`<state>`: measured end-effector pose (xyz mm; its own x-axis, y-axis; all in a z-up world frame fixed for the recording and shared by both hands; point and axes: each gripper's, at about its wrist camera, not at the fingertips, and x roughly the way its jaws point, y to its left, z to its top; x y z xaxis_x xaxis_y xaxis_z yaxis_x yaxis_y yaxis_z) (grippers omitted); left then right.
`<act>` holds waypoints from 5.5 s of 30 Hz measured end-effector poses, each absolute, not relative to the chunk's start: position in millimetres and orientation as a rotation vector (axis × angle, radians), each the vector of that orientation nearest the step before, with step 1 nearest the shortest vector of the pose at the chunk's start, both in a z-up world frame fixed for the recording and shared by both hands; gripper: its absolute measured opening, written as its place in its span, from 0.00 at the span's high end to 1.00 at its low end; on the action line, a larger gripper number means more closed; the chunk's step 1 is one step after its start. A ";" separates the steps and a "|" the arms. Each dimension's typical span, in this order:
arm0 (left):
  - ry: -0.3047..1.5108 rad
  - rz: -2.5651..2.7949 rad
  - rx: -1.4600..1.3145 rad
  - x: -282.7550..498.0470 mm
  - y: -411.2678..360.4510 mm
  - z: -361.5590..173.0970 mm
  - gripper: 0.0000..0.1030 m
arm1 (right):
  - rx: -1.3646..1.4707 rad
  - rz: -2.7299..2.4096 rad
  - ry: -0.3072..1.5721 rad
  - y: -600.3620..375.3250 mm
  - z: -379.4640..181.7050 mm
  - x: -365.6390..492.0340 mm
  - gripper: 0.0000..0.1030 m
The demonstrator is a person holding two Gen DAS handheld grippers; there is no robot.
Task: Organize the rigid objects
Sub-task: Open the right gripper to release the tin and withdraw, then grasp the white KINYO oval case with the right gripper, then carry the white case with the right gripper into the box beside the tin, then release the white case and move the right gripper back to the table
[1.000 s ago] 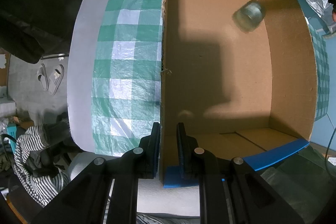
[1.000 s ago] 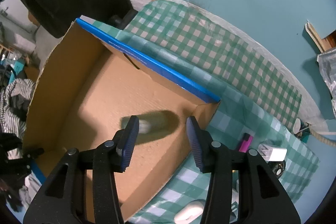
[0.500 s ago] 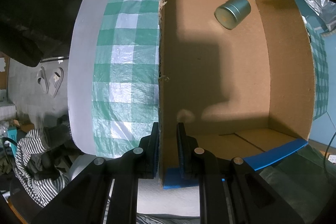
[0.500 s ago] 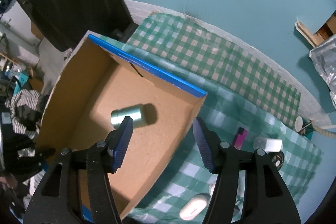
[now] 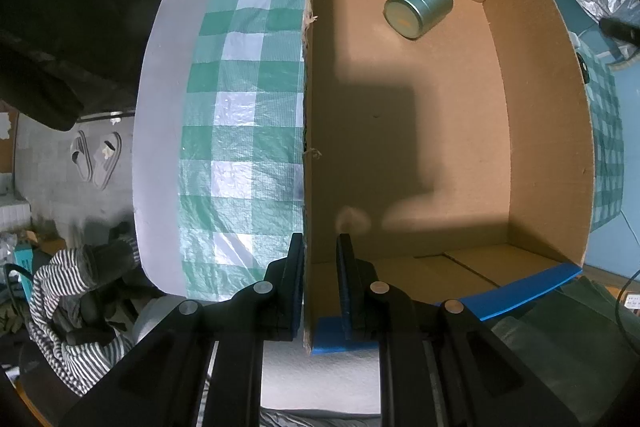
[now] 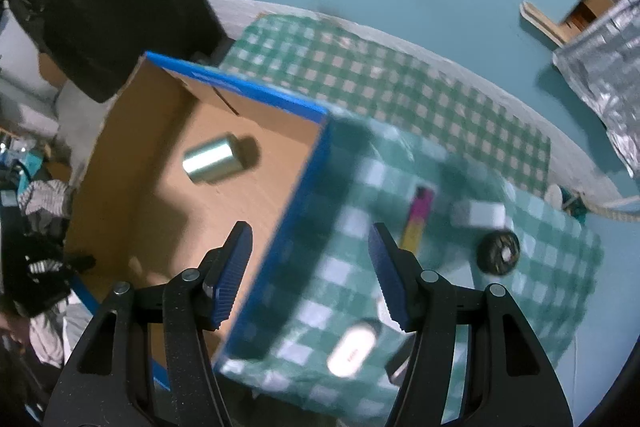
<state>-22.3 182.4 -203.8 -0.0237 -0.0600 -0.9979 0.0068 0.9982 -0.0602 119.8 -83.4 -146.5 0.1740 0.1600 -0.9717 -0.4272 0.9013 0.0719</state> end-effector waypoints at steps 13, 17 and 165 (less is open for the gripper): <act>1.592 -0.053 -0.033 -22.0 180.5 -206.8 0.85 | -0.137 0.298 1.485 -147.8 -210.2 83.2 0.41; 1.591 -0.056 -0.030 -22.1 180.6 -207.2 0.85 | -0.111 0.276 1.539 -156.3 -236.4 74.6 0.41; 1.608 -0.061 -0.015 -16.5 175.8 -200.8 0.85 | -0.247 0.506 1.274 -53.3 -120.3 128.6 0.43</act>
